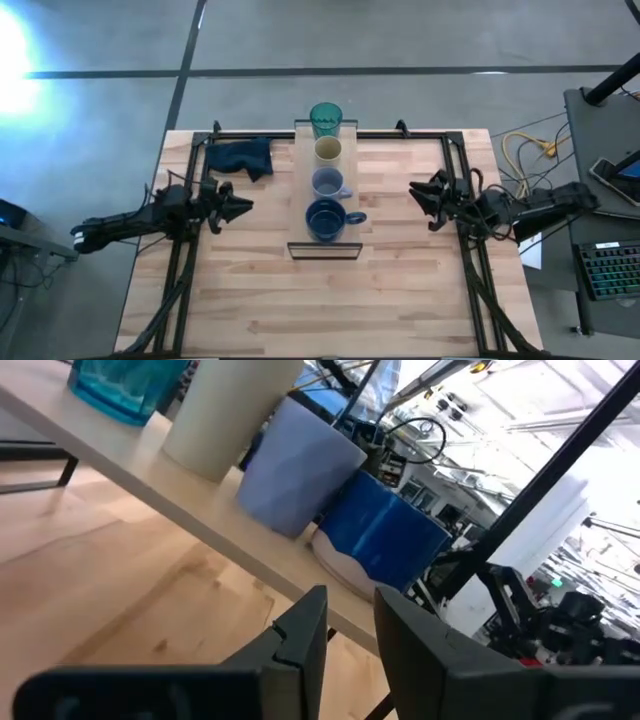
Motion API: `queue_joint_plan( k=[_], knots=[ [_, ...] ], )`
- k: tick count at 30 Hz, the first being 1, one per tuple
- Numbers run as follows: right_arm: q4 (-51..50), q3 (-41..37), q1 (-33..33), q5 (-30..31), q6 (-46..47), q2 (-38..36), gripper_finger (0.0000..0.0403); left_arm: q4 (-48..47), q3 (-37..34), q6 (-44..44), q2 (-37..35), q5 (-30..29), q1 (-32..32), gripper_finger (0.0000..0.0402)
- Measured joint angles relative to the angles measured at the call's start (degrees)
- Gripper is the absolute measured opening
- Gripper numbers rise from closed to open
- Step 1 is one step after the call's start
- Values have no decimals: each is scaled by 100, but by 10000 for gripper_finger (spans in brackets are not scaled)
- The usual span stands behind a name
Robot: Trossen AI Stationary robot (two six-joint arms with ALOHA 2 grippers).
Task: Stack small to large cups/mugs on shelf
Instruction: Return to Home Position
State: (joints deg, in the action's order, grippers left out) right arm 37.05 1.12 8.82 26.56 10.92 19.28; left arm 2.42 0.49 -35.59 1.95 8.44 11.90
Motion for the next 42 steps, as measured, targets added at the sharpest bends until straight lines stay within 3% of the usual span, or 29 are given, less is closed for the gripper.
queue_joint_plan(
  k=[9, 17, 42],
  knots=[
    [-1150, -61, 0, 71, 255, -355, 104, -7, -4, -7, 305, 38, 0, 73],
    [-1791, -61, 0, 1578, 102, -460, 102, -2, -9, -6, 601, 49, 0, 73],
    [-1759, -58, 0, 1529, 102, -375, 88, 4, -17, -2, 737, 53, 0, 73]
  ],
)
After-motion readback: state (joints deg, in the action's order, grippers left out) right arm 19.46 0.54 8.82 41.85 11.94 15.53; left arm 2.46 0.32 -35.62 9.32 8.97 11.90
